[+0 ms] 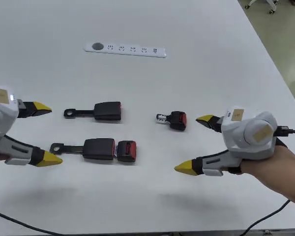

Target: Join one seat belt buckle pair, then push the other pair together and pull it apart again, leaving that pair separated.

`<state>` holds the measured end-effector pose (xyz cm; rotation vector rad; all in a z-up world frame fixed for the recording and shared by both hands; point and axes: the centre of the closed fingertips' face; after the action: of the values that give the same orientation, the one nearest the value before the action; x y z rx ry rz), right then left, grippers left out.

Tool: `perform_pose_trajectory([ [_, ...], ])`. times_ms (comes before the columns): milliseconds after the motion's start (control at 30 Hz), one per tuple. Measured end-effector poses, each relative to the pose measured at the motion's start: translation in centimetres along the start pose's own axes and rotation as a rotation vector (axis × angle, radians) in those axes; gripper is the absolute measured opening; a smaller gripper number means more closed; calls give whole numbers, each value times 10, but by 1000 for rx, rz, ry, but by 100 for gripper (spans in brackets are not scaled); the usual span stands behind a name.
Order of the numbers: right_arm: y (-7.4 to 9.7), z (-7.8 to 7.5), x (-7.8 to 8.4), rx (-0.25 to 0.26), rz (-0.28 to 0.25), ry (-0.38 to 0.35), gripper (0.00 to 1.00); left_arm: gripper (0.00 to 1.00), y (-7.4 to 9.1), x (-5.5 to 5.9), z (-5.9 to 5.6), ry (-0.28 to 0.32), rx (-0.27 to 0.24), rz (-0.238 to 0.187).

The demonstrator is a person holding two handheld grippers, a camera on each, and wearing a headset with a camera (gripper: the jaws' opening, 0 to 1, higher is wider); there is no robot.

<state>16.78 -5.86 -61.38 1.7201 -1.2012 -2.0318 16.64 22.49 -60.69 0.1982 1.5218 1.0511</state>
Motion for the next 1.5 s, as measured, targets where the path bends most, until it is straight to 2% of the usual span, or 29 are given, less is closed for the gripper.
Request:
perform_pose_trajectory([
  [200,14,1,-1,35,-10,-15,88,91,18,14,0,74,-46,-21],
  [300,20,-2,-1,73,-28,-23,96,100,23,19,-3,88,-61,-30],
  [367,23,-3,-1,95,-40,-28,99,100,27,23,-1,94,-71,-27],
  [500,27,1,4,111,-37,-48,100,100,34,29,4,125,-118,-36],
  [733,30,9,5,127,-58,-93,100,100,41,31,1,154,-131,-53],
  [833,30,11,6,126,-57,-95,100,100,41,21,-3,187,-116,-97],
  [900,31,11,5,127,-56,-93,100,100,40,23,-3,201,-109,-105],
  [1067,36,11,-1,135,-68,-94,100,100,39,24,-6,193,-106,-91],
  [1367,36,18,-3,132,-77,-97,100,100,42,22,-17,198,-110,-87],
  [1500,36,22,-4,123,-81,-96,99,100,44,26,-15,193,-111,-86],
])
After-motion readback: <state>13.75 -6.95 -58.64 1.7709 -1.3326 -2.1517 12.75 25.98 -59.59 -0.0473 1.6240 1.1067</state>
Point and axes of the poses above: the centre of the closed fingertips' face, and the gripper's own axes: y roughly backward along the fingers, z roughly to its left, x roughly out of its underside, and after that the axes turned 4 degrees about -x, right-handed
